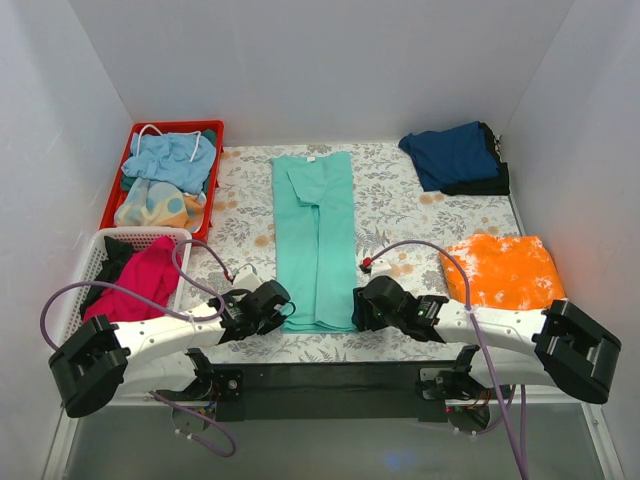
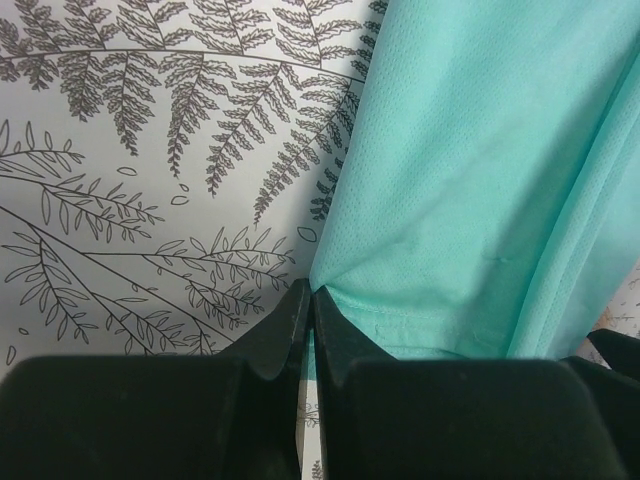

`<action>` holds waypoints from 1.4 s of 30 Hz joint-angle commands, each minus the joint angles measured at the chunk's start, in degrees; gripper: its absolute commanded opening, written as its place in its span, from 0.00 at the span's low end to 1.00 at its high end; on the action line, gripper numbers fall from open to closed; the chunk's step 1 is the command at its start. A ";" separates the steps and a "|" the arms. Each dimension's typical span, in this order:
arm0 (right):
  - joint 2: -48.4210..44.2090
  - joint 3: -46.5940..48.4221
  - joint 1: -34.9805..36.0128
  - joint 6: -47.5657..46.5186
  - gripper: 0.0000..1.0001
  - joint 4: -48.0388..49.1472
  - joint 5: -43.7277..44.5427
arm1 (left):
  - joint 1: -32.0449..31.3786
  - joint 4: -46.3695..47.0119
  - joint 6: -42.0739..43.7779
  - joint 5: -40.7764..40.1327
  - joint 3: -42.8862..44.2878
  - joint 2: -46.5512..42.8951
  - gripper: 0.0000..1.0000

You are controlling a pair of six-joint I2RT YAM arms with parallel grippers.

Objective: Fold and stack the t-shirts
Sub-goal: Fold the tshirt

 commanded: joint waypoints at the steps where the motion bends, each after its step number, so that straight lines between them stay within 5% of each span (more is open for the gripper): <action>1: 3.61 2.08 1.12 1.79 0.52 5.52 -2.17 | -0.06 -2.24 -3.78 0.82 -2.40 0.24 0.00; 6: 6.69 2.69 3.49 3.37 0.49 5.97 -3.22 | -0.06 -2.32 -4.13 0.99 -3.37 -1.25 0.00; 8: 6.87 2.96 4.46 4.86 0.31 3.79 -2.44 | -0.06 -2.85 -4.31 0.73 -3.46 -1.78 0.00; 9: 6.52 3.22 4.90 5.83 0.06 0.73 -0.26 | -0.06 -3.37 -4.48 0.38 -3.28 -2.22 0.00; 10: 5.99 3.22 5.42 6.71 0.01 -1.83 1.41 | -0.06 -4.25 -4.48 -0.06 -3.37 -2.92 0.00; 24: 6.69 -0.91 11.14 10.76 0.01 -0.18 4.32 | -1.11 -2.15 -10.02 3.20 -10.93 -10.92 0.00; 42: 1.69 6.12 13.25 7.33 0.01 -4.40 15.22 | -1.29 -1.88 -1.06 -6.39 -1.88 -19.10 0.00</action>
